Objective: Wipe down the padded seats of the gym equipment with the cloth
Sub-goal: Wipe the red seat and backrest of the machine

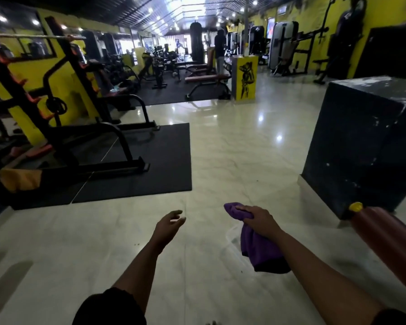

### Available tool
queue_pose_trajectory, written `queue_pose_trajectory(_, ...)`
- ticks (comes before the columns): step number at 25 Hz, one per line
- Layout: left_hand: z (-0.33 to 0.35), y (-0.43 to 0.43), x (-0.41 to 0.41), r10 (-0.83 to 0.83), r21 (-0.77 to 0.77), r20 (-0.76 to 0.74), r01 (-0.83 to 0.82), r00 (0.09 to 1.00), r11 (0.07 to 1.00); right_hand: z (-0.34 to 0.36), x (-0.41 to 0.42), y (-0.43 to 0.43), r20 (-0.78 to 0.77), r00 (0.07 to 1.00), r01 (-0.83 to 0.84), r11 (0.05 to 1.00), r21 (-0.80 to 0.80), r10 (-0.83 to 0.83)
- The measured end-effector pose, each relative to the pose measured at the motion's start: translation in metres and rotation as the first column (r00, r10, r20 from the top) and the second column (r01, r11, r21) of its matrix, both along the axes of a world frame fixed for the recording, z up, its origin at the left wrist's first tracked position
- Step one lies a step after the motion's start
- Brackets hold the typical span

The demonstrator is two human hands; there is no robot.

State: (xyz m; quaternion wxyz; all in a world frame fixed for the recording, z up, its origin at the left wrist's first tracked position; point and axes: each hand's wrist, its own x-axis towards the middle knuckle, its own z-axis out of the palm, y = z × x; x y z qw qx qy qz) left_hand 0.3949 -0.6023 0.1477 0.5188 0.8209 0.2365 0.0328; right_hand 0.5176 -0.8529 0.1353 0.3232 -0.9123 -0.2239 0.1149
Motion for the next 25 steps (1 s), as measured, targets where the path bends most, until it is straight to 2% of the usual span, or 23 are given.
queue_pose_trajectory(4,-0.018,0.054,0.130,-0.070,-0.001,-0.030,0.070,0.997,0.998,-0.017,0.116,0.043,-0.011,0.997,0.070,0.997,-0.010,-0.070)
queue_pose_trajectory(9,-0.025,0.092,0.289,-0.175,-0.006,-0.072,0.175,0.982,0.984,-0.019,0.239,0.064,-0.065,0.969,0.238,0.971,0.004,-0.237)
queue_pose_trajectory(14,-0.047,0.089,0.455,-0.391,-0.011,-0.132,0.393,0.911,0.920,-0.037,0.327,0.050,-0.131,0.865,0.492,0.870,0.033,-0.484)
queue_pose_trajectory(18,-0.058,0.057,0.602,-0.627,-0.002,-0.109,0.630,0.772,0.776,-0.048,0.399,0.027,-0.160,0.714,0.697,0.713,0.070,-0.682)
queue_pose_trajectory(21,-0.055,0.019,0.704,-0.790,0.017,-0.145,0.800,0.595,0.599,-0.044,0.440,0.012,-0.147,0.536,0.843,0.536,0.042,-0.831)
queue_pose_trajectory(25,-0.052,-0.042,0.792,-0.908,0.002,-0.148,0.919,0.391,0.395,-0.030,0.471,-0.009,-0.122,0.323,0.946,0.325,0.004,-0.939)
